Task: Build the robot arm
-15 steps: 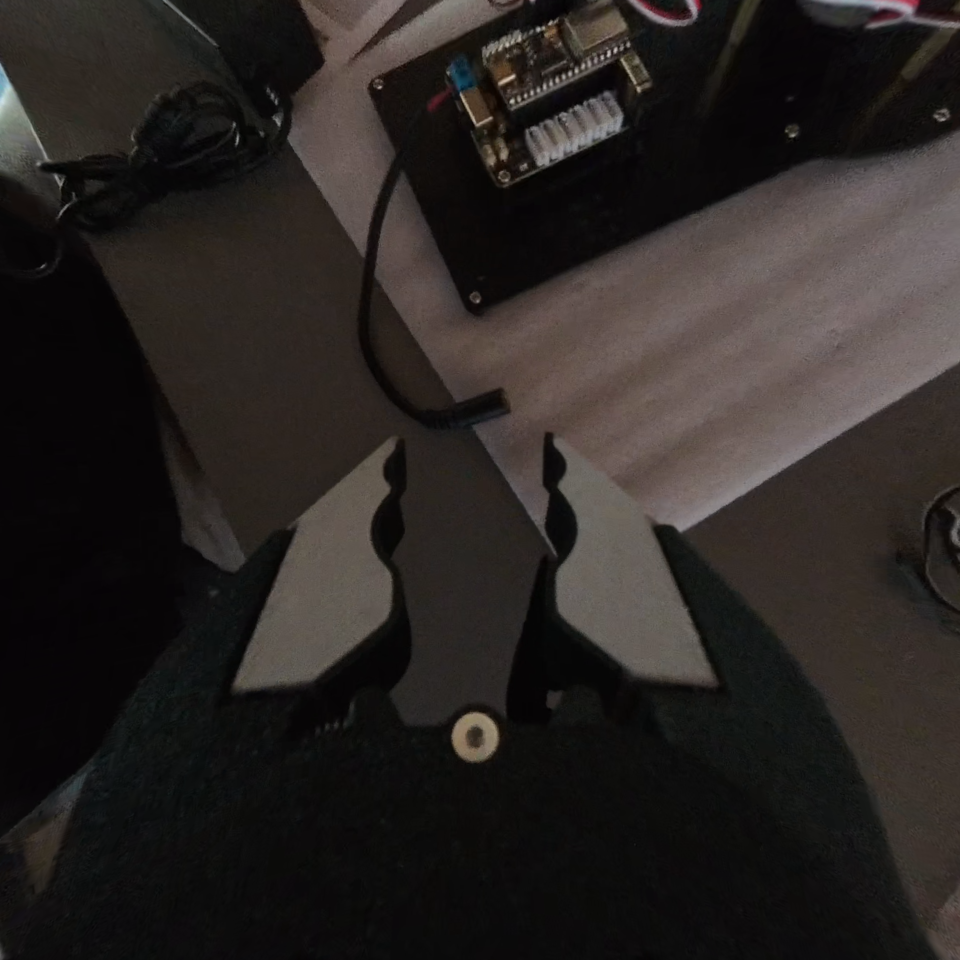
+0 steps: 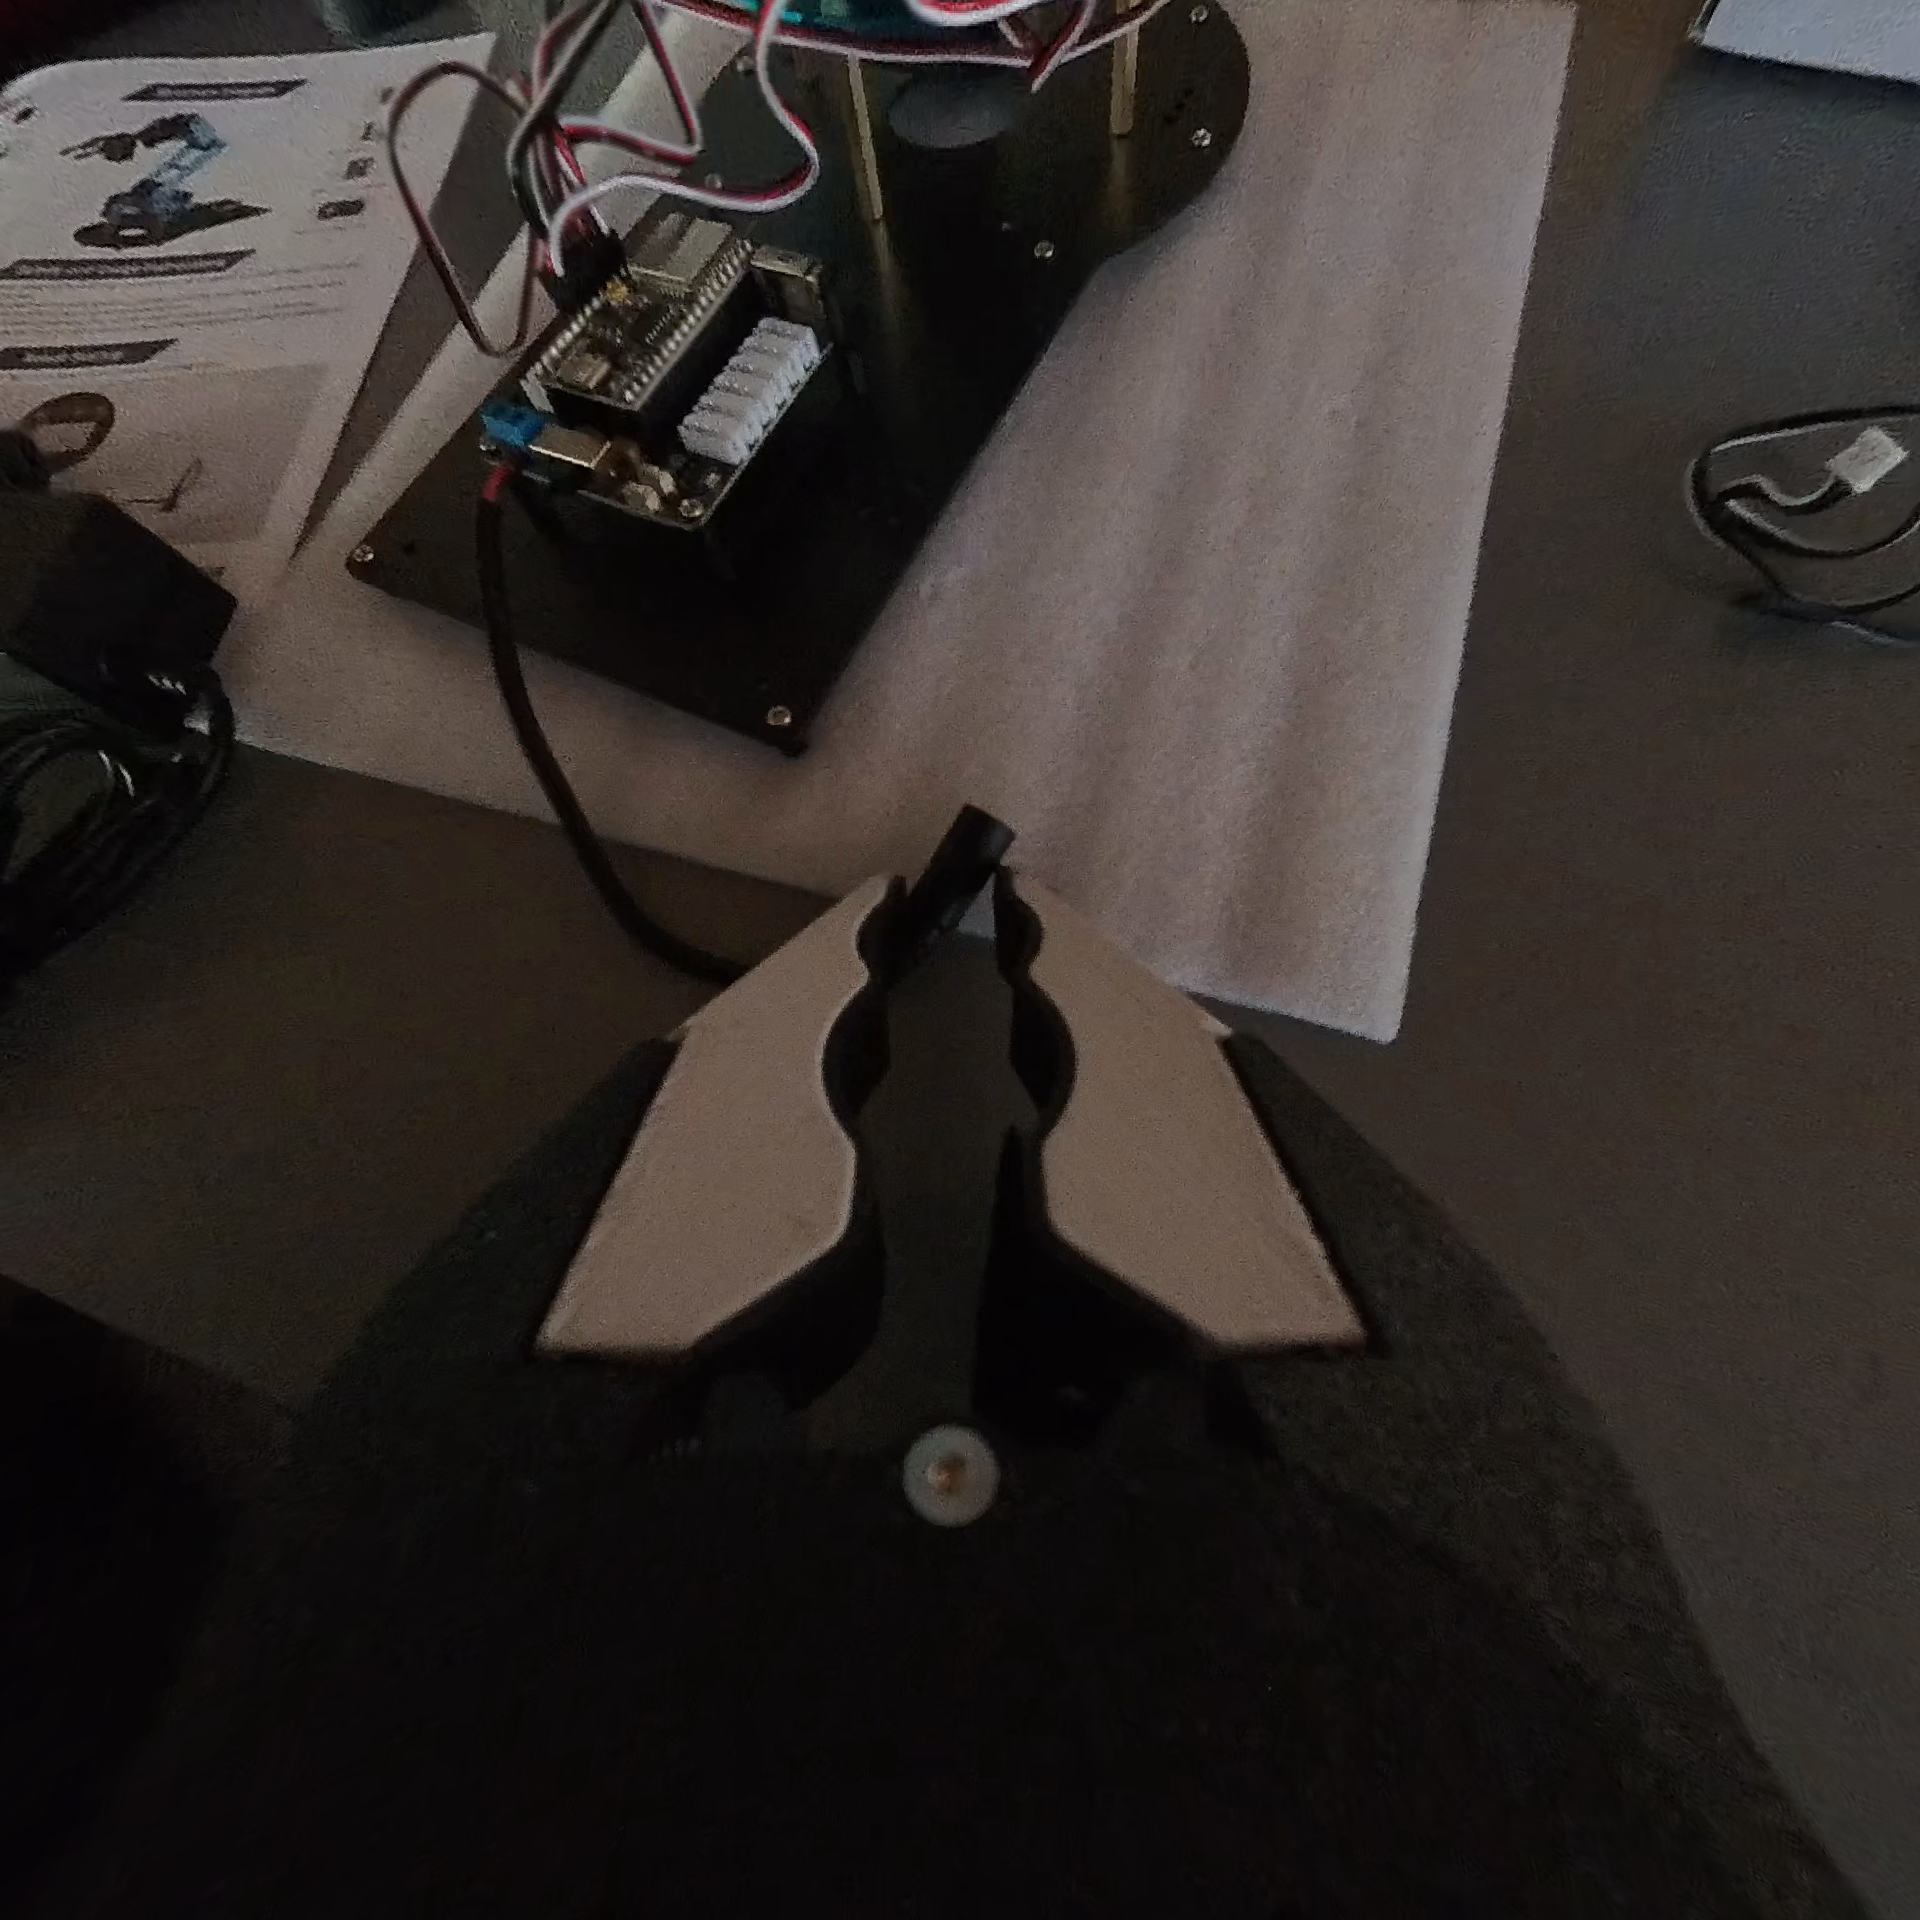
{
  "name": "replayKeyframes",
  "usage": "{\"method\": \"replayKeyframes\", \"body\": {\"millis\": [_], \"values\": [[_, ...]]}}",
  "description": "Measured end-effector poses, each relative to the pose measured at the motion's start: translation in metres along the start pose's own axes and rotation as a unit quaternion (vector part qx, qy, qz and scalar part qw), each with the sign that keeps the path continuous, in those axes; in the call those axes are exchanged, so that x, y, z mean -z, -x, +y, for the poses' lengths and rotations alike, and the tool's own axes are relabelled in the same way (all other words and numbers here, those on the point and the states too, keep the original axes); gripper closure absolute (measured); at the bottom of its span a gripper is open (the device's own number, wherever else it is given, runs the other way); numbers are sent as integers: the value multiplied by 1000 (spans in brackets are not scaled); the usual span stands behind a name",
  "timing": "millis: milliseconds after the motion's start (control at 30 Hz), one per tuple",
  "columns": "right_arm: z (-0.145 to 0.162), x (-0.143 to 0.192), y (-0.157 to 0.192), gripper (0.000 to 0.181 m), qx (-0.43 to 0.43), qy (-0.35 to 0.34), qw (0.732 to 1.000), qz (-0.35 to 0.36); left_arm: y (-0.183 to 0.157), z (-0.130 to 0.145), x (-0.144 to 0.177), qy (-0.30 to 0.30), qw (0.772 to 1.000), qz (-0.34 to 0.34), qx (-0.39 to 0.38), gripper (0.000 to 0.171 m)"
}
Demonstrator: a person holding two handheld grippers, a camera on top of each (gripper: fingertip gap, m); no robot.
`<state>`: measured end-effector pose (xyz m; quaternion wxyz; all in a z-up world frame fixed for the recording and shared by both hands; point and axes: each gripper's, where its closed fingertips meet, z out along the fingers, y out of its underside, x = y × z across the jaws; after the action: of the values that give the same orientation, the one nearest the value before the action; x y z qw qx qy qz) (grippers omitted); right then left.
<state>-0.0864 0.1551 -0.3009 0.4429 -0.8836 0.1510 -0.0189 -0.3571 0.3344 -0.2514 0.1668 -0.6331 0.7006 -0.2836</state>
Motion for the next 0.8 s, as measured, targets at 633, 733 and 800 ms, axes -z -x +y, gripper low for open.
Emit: {"method": "replayKeyframes", "body": {"millis": [633,733,800], "values": [[-19,55,141,173,436,-166,856,-224,-192,33,-30,20,835,291,-467,128],[-10,53,149,173,449,-144,853,-223,-187,35,-49,24,813,262,-519,125],[-6,51,150,173,453,-131,854,-218,-189,36,-56,46,818,265,-508,111]]}}
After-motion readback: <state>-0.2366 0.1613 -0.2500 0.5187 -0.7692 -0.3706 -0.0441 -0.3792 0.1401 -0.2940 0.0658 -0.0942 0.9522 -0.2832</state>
